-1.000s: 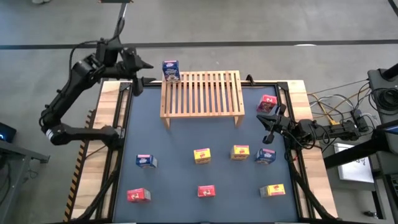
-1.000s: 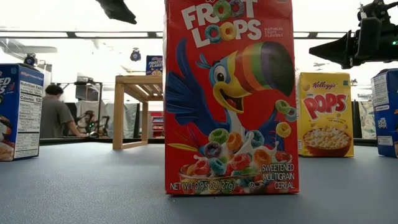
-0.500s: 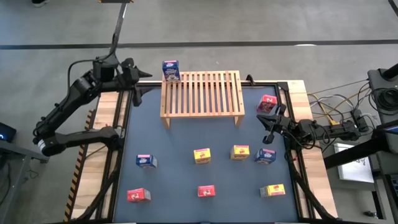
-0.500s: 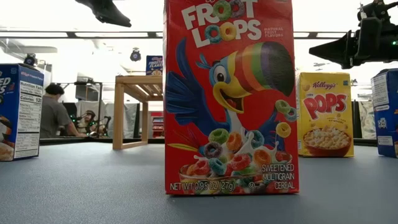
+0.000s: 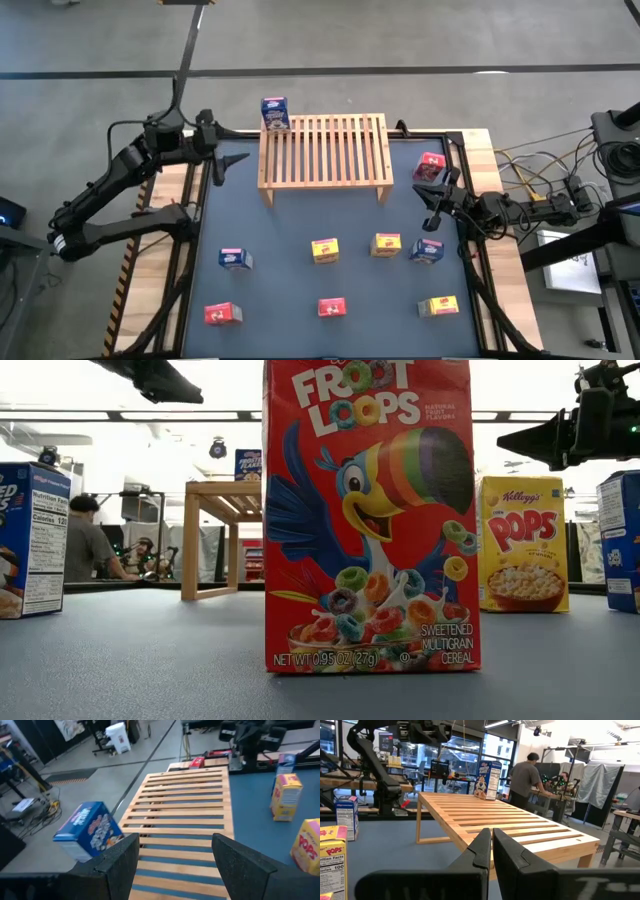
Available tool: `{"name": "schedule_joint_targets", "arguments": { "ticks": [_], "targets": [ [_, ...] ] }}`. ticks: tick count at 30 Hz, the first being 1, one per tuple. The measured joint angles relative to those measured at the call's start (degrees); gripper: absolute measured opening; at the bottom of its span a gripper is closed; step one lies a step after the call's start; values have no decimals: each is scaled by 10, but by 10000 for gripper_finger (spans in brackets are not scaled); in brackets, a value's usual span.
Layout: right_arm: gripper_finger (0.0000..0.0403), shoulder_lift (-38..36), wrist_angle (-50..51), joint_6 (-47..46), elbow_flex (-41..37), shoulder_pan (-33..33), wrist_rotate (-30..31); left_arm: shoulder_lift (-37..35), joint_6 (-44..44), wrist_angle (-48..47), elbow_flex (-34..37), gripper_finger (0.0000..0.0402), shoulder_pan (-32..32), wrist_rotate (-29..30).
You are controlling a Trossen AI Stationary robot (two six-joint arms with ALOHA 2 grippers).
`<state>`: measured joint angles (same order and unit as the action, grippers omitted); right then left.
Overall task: Stack cereal on shelf
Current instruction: Put the top right yellow cereal box on the shelf
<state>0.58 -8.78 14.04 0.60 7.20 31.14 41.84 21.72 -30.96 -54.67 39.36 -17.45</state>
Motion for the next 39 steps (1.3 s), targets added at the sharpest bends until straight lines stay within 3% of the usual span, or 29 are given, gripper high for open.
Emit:
{"name": "schedule_joint_targets", "arguments": {
  "ticks": [9, 26, 32, 39],
  "targets": [
    [9, 0, 0, 0, 0, 0, 0, -42, -54, 110, 75, 233, -82, 7],
    [9, 0, 0, 0, 0, 0, 0, -69, -100, 153, 122, 233, -335, 233],
    [9, 0, 0, 0, 0, 0, 0, -56, -127, 172, 122, 233, -382, 245],
    [9, 0, 0, 0, 0, 0, 0, -34, -135, 203, 115, 233, -385, 251]
  ]
}}
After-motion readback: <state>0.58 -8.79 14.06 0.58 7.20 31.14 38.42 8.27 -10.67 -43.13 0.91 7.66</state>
